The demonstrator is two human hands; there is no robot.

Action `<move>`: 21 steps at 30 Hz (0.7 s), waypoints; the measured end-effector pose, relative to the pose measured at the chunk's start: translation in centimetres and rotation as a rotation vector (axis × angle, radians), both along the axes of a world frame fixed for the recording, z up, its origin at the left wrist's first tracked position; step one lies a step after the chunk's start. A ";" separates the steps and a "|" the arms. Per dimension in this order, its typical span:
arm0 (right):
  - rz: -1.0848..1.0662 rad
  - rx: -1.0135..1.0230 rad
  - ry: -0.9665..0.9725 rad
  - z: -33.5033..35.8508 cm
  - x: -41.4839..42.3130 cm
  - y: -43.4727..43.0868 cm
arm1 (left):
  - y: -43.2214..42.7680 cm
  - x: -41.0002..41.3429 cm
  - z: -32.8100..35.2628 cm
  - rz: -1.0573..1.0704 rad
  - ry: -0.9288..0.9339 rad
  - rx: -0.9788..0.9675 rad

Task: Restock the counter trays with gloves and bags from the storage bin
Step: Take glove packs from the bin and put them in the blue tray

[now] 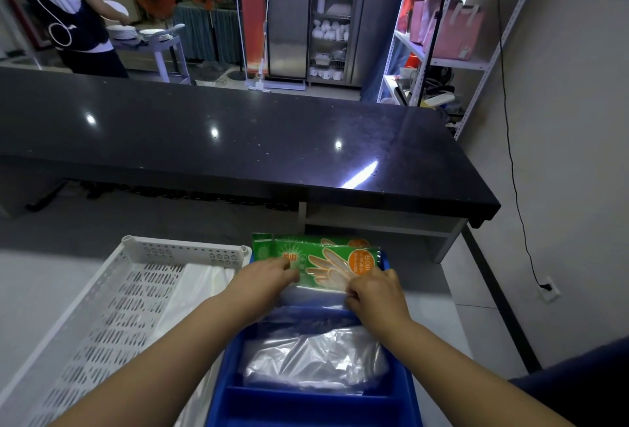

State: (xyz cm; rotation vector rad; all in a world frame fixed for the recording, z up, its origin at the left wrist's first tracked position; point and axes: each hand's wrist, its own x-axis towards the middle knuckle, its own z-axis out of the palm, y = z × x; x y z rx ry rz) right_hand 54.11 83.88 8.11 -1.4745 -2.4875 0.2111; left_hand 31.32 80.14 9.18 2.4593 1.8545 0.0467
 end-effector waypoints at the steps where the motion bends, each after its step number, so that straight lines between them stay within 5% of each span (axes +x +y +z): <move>1: 0.003 0.002 -0.011 0.1 0.0 0.0 | -0.2 0.0 0.0 0.009 0.000 -0.048; 6: 0.031 0.171 -0.053 0.7 -0.2 -0.3 | 0.3 0.4 0.7 -0.009 0.123 -0.150; 13: 0.035 0.192 -0.068 0.7 0.0 0.6 | 0.8 0.2 2.5 -0.217 0.327 0.174; 21: 0.130 0.077 -0.041 -0.1 0.8 0.2 | 0.1 -1.9 1.0 -0.080 0.214 -0.105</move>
